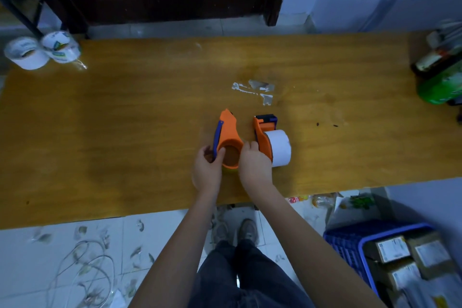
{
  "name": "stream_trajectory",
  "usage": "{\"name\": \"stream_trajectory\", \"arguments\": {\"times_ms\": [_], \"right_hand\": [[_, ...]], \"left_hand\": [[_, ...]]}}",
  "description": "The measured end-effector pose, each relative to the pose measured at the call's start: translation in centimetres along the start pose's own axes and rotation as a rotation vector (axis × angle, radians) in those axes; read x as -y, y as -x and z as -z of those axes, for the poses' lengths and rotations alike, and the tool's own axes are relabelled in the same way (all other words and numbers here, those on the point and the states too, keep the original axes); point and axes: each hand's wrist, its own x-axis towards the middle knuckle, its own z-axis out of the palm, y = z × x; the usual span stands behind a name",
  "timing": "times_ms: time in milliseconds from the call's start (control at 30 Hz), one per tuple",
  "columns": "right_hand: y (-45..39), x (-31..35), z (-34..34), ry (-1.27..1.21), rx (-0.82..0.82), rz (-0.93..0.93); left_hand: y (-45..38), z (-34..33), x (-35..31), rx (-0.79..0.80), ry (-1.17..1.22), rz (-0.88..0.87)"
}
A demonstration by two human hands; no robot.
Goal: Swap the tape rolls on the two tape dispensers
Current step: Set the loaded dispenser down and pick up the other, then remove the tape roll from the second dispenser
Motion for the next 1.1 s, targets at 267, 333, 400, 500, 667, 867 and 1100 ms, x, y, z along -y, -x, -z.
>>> {"name": "stream_trajectory", "arguments": {"times_ms": [267, 333, 400, 500, 667, 867, 1100], "right_hand": [[1.8, -5.0, 3.5, -0.421, -0.511, -0.141], [1.3, -7.6, 3.7, -0.573, -0.448, -0.286], [0.4, -9.7, 3.8, -0.714, -0.279, -0.352], [-0.7, -11.0, 3.6, -0.925, -0.046, -0.357], [-2.0, -11.8, 3.1, -1.114, 0.203, -0.463], [-3.4, -13.1, 2.1, -1.377, 0.4, -0.64], [-4.4, -14.2, 2.0, -1.507, 0.491, -0.667]], "left_hand": [[2.3, 1.5, -2.3, -0.165, -0.101, -0.272], [3.9, 0.4, -4.2, -0.044, -0.107, -0.394], [5.1, -1.6, -5.8, 0.056, -0.214, -0.48], [6.0, -5.0, -7.4, 0.159, -0.374, -0.503], [6.4, -9.5, -8.5, 0.187, -0.603, -0.275], [6.4, -11.6, -8.6, 0.096, -0.604, -0.123], [6.6, -11.7, -8.8, 0.105, -0.513, -0.074]]}}
